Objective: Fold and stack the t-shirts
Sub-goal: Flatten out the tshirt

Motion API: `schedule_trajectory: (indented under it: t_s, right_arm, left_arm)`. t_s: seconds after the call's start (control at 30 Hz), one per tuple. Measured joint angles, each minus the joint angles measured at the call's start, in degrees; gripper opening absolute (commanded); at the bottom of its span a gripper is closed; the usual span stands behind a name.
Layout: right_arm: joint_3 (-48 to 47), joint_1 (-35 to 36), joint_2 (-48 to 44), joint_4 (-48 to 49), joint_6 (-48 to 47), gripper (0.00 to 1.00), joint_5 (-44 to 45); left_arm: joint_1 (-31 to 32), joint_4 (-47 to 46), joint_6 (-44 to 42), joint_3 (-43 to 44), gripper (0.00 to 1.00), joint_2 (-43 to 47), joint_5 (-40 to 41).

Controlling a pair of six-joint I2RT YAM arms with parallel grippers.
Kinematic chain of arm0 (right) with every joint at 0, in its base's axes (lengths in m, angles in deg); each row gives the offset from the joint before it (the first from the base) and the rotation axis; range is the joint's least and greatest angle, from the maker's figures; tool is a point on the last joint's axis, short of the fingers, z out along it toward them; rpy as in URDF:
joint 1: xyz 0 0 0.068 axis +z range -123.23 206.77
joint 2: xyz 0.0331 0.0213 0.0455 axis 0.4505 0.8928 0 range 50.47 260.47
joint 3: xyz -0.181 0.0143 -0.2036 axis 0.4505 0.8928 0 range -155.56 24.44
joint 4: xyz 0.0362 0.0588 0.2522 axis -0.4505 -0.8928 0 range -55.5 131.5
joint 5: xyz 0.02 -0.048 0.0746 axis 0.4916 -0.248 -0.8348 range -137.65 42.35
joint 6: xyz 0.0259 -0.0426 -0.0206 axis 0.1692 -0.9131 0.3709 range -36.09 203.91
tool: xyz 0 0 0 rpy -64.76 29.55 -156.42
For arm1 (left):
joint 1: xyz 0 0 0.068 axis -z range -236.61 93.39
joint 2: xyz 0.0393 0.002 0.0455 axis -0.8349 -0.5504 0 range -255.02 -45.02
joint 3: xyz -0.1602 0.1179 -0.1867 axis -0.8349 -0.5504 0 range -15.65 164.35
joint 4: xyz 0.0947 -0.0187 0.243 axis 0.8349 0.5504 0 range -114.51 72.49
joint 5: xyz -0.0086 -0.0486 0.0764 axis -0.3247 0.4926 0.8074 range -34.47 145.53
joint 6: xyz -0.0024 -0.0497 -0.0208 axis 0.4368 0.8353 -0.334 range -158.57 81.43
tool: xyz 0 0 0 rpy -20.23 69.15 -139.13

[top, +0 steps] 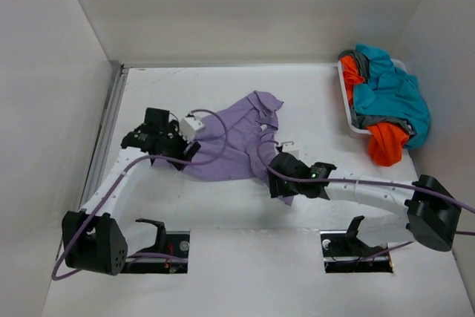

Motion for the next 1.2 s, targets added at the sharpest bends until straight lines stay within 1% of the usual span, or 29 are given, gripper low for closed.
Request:
schedule_trajectory:
  t_s: [0.17, 0.27, 0.3, 0.37, 0.4, 0.5, 0.53, 0.6, 0.63, 0.73, 0.77, 0.83, 0.97, 1.07, 1.13, 1.2]
  right_arm:
    - [2.7, -0.2, 0.1, -1.9, 5.9, 0.69, 0.1]
    - [3.3, -0.2, 0.1, -3.1, 8.6, 0.70, 0.2]
    - [3.5, -0.2, 0.1, -3.3, 9.2, 0.71, 0.2]
    - [3.7, -0.2, 0.3, -3.9, 10.6, 0.71, 0.5]
    - [3.8, -0.2, 0.6, -4.0, 11.1, 0.71, 0.6]
    - [4.5, -0.2, 1.9, -3.7, 12.3, 0.69, 0.3]
    - [4.6, -0.2, 2.1, -3.5, 12.3, 0.67, 0.3]
    - [4.7, -0.3, 2.3, -3.2, 12.3, 0.57, 0.4]
    - [4.7, -0.3, 2.4, -2.9, 12.3, 0.49, 0.4]
    - [4.6, -1.1, 3.1, -1.4, 12.3, 0.17, 0.2]
    - [4.6, -1.5, 3.3, -1.0, 12.1, 0.09, 0.0]
    - [4.6, -2.6, 3.5, -0.1, 12.1, 0.02, -0.9]
    - [3.6, -6.4, 3.4, -0.1, 9.9, 0.00, -2.7]
    - [-1.7, -11.9, 3.4, -0.7, 5.7, 0.00, -4.5]
    - [-10.0, -17.5, 4.3, -1.7, 1.7, 0.00, -7.0]
    - [-20.0, -22.9, 6.4, -0.6, -1.8, 0.00, -8.9]
  left_arm:
    - [6.1, -0.8, -1.7, -8.0, 0.70, -1.8, 4.7]
    - [8.5, -3.3, -2.1, -10.0, 0.68, -3.3, 8.4]
    - [9.1, -4.3, -2.3, -10.4, 0.66, -3.8, 9.5]
    - [10.1, -6.5, -2.4, -10.8, 0.52, -4.8, 11.6]
    - [10.5, -7.6, -2.7, -10.9, 0.48, -5.4, 12.7]
    - [12.0, -10.3, -3.0, -11.3, 0.37, -7.1, 15.2]
    - [12.6, -11.0, -3.1, -11.6, 0.34, -7.5, 15.7]
    - [13.7, -12.1, -3.2, -12.3, 0.24, -8.1, 16.7]
    - [14.1, -12.6, -3.2, -12.9, 0.20, -8.3, 17.0]
    - [14.8, -14.2, -3.1, -14.6, 0.09, -8.7, 18.1]
    - [14.9, -14.6, -3.2, -15.1, 0.07, -8.7, 18.4]
    - [14.8, -15.5, -3.1, -15.9, 0.00, -8.7, 19.1]
    - [13.7, -17.2, -2.9, -16.1, 0.00, -8.7, 20.0]
    - [10.5, -17.5, -2.9, -14.1, 0.00, -9.3, 20.6]
    - [7.1, -16.1, -3.2, -7.9, 0.00, -11.8, 20.7]
    - [3.5, -14.7, -3.5, 2.7, 0.00, -16.1, 20.6]
